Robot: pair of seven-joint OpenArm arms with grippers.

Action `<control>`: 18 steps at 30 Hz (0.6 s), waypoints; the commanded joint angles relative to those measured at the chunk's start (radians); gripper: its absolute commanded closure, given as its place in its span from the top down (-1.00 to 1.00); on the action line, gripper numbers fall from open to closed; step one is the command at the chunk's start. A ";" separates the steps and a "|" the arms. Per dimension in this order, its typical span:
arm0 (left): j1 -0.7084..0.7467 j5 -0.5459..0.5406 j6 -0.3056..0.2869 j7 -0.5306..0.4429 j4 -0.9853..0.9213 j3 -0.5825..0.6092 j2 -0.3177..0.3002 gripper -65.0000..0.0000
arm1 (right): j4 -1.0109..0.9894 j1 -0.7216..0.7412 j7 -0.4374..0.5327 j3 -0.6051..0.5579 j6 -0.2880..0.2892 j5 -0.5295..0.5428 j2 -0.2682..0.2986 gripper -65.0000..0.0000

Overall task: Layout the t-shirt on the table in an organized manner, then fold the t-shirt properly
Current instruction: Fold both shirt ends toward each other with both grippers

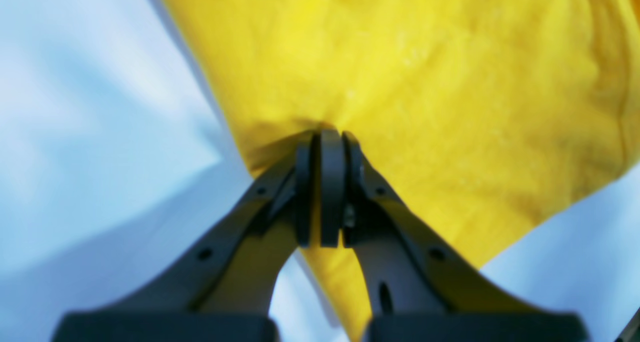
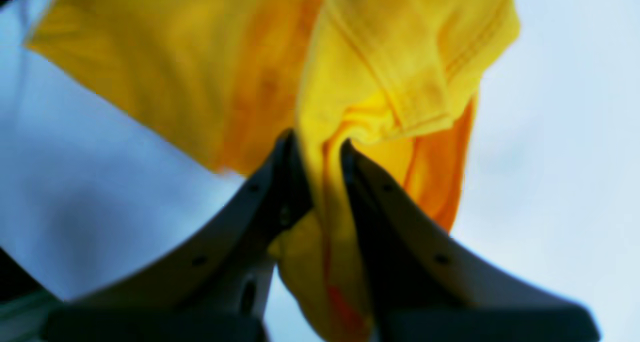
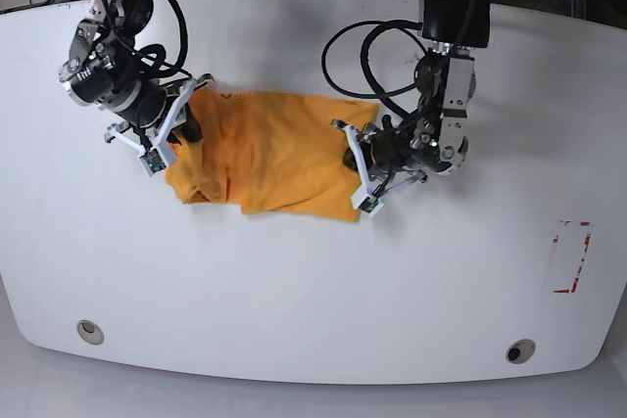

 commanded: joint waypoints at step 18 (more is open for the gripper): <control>0.000 0.074 -0.001 -0.068 -0.106 0.055 0.039 -1.00 | -0.002 0.168 0.025 -0.124 0.001 0.038 -0.133 -0.93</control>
